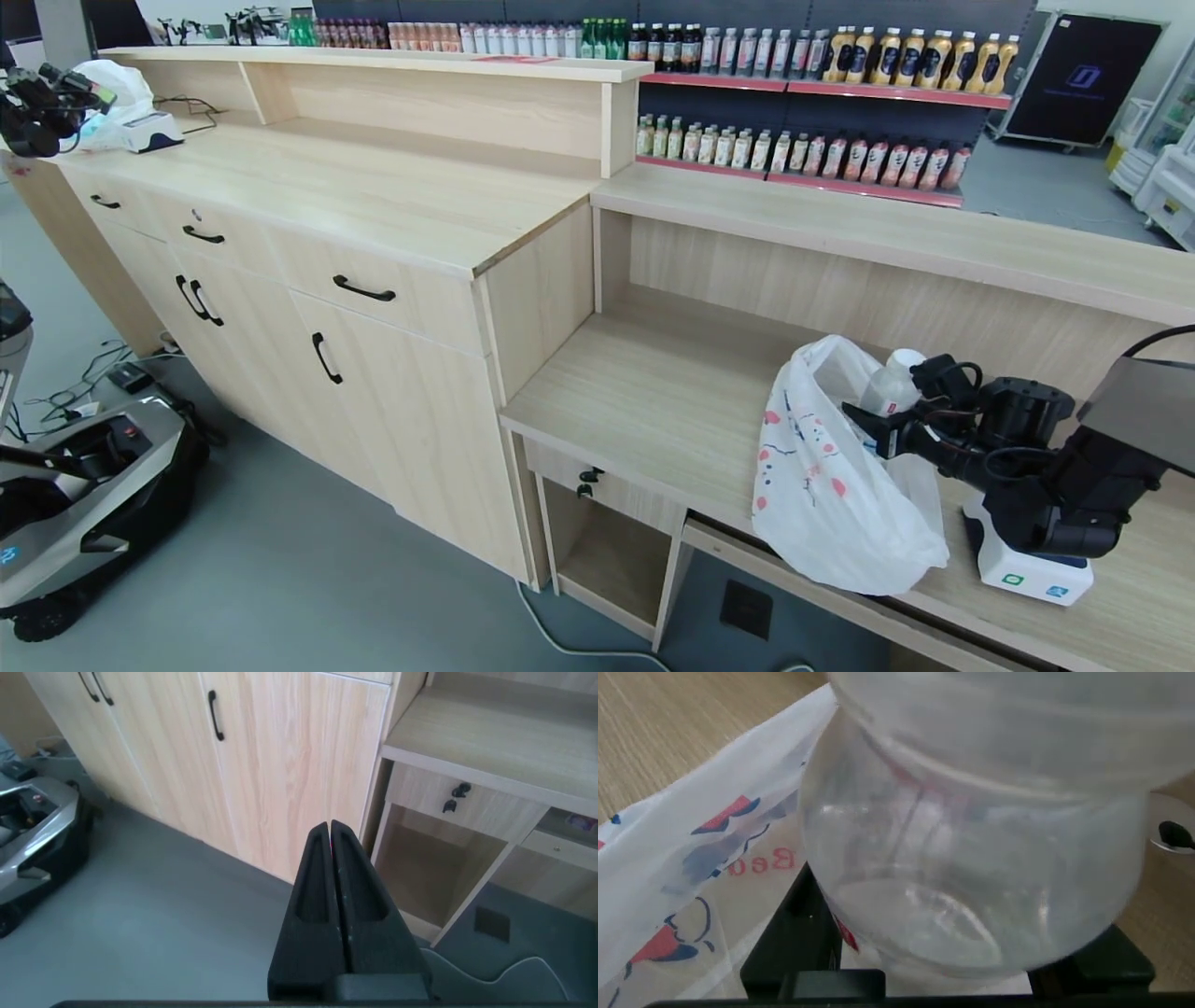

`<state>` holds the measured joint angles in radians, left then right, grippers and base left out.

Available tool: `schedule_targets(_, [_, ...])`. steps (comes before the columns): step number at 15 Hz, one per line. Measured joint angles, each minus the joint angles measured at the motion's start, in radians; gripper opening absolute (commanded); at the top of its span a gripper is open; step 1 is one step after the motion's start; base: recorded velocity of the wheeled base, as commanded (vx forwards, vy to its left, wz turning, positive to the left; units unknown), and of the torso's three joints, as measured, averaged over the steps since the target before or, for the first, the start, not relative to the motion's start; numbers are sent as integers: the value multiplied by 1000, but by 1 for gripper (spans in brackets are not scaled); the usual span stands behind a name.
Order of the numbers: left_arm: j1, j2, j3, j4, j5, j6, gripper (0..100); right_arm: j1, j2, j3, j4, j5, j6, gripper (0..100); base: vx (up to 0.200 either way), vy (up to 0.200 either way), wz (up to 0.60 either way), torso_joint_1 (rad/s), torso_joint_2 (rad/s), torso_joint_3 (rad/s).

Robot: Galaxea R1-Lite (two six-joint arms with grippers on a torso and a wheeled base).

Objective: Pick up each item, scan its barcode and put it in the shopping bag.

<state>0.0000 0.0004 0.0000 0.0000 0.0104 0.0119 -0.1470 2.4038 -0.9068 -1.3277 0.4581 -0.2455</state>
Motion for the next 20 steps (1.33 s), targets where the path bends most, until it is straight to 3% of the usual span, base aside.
schedule_targets(3, [0, 0, 0, 0, 0, 0, 0, -10, -10, 5, 19, 27, -4, 100, 0, 0, 0, 0, 0, 0])
schedule_targets(8, [0, 0, 0, 0, 0, 0, 0, -22, -177, 53, 168, 33, -1, 100, 0, 0, 0, 0, 0, 0])
schedule_targets(13, [0, 0, 0, 0, 0, 0, 0, -83, -590, 240, 410, 0, -11, 100, 0, 0, 0, 0, 0, 0])
schedule_targets(15, [0, 0, 0, 0, 0, 0, 0, -122, -772, 292, 535, -99, -19, 100, 0, 0, 0, 0, 0, 0])
schedule_targets(17, [0, 0, 0, 0, 0, 0, 0, -159, -914, 326, 631, -284, -25, 100, 0, 0, -600, 2, 2, 2])
schedule_targets(20, [0, 0, 0, 0, 0, 0, 0, -202, -1023, 336, 646, -416, -26, 100, 0, 0, -600, -1, 1, 1])
